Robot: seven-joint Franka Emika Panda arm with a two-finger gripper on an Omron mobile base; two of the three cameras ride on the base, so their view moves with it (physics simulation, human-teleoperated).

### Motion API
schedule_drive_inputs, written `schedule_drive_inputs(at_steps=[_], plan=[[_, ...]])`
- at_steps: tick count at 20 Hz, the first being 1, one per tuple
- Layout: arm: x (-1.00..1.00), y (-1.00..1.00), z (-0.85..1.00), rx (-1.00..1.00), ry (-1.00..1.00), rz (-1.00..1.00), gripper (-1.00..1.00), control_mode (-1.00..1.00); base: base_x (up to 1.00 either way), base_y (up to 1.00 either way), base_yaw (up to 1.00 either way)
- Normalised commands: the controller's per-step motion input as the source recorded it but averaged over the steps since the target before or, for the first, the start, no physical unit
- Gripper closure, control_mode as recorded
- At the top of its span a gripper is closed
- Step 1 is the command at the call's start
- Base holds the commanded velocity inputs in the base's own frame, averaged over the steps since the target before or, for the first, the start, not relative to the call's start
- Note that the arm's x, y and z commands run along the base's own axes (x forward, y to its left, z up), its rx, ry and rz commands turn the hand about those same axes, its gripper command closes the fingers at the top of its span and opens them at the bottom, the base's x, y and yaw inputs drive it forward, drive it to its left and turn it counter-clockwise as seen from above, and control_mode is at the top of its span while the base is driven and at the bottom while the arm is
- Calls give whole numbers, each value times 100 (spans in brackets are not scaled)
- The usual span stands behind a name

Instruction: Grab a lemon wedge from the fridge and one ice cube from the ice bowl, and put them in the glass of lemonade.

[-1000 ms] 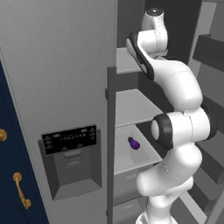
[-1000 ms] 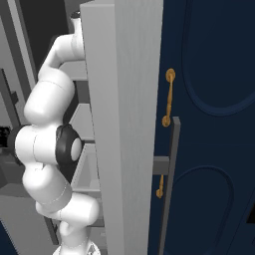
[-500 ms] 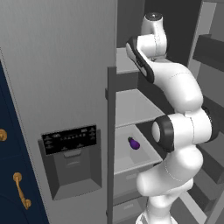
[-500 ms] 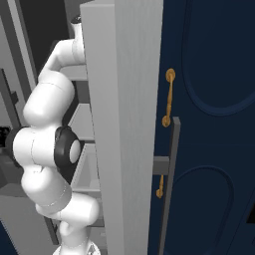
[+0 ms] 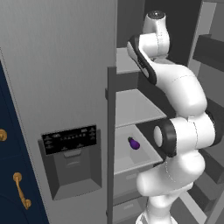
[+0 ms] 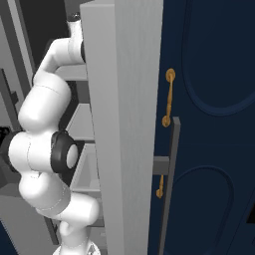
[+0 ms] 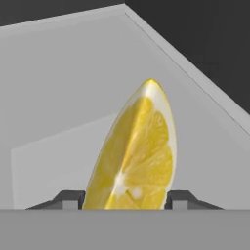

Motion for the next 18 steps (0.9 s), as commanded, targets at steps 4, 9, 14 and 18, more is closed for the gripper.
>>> schedule_drive_inputs(at_steps=[4,9,14,18], plan=[[-100,34,0,0,-21,16,100,-100,0,0,0],[-100,41,0,0,-8,18,100,-100,0,0,0],[-98,4,-17,3,1,8,100,-100,0,0,0],[-100,0,-9,2,6,0,100,-100,0,0,0]])
